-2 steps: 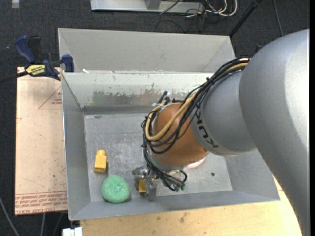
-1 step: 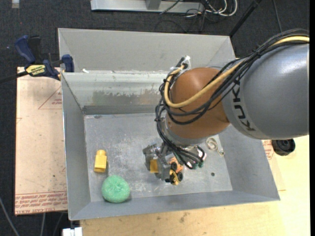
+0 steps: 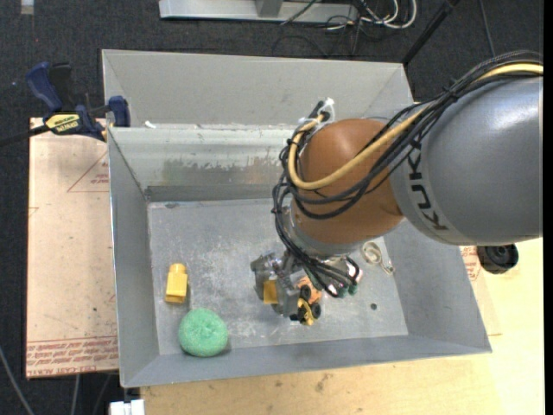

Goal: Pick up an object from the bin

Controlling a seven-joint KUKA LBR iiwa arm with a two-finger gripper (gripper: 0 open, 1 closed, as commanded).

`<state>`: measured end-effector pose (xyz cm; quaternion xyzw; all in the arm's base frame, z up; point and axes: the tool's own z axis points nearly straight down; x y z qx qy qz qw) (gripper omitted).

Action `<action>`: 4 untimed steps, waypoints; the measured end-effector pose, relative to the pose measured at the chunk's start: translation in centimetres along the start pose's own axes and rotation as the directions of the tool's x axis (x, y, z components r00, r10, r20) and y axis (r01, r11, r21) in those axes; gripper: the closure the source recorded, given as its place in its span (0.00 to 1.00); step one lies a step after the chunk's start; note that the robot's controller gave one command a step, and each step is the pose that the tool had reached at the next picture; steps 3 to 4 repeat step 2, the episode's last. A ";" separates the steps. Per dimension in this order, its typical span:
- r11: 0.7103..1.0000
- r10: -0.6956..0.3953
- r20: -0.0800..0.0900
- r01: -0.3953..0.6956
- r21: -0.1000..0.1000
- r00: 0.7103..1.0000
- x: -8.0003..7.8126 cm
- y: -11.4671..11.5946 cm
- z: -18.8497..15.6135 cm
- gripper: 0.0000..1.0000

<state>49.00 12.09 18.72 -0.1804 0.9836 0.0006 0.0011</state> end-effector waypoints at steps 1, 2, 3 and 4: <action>1.000 -0.008 -0.006 0.008 -0.001 1.000 0.2 -0.4 -4.7 1.00; 1.000 -0.007 -0.002 0.007 0.000 1.000 0.0 -0.5 -6.3 1.00; 1.000 -0.007 -0.002 0.007 0.000 1.000 0.0 -0.5 -6.3 1.00; 1.000 -0.007 -0.002 0.007 0.000 1.000 0.0 -0.5 -6.3 1.00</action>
Offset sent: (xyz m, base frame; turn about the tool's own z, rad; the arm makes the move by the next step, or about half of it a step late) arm 0.0059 -0.0045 0.0942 0.0383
